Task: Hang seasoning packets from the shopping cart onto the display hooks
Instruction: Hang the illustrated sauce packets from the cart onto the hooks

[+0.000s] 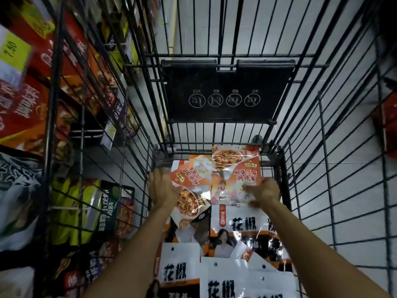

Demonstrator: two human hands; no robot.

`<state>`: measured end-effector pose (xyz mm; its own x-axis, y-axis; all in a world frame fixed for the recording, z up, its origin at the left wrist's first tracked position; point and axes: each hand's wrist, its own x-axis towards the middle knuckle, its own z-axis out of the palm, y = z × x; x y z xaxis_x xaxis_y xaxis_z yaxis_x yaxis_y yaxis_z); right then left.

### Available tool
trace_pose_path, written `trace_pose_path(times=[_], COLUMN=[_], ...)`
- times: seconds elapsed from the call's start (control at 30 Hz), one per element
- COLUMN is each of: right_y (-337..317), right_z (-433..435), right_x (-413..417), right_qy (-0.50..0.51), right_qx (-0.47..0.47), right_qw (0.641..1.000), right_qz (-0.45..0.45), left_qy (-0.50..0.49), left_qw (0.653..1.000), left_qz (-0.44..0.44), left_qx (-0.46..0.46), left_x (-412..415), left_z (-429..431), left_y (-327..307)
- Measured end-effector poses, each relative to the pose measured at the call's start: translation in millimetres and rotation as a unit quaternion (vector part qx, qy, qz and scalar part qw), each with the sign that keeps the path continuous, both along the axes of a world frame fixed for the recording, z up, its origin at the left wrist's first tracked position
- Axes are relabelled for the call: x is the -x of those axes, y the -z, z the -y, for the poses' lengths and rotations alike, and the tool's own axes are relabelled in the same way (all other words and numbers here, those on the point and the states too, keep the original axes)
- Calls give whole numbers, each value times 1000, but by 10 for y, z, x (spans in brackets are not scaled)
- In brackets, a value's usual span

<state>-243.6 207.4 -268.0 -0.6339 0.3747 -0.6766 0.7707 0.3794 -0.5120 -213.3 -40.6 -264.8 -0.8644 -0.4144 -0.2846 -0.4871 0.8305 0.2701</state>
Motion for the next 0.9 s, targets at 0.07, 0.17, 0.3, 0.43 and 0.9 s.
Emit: trace_pose_path(times=[0.07,0.17,0.3,0.43,0.9], right_y=[-33,-130,-257,-303,-607], right_z=[-55,-119,-142,-131,-288], right_x=[-11,-7,-14,-70,-378], right_qy=[43,88,114,129,81], right_qx=[57,131,193,208,3], right_qw=[997,987,975,969,995], right_qz=[-4,-5,12,23,-65], left_qy=[14,-68,-254,-378,-293], left_qw=[1000,995,905,786,894], left_qz=[2,6,-43,-11,-1], left_qx=[23,-73,-339,-489,-339], left_x=[68,174,97,-187,-567], left_z=[3,19,62,25,-54], left_y=[-65,-200,-263,-128,-162])
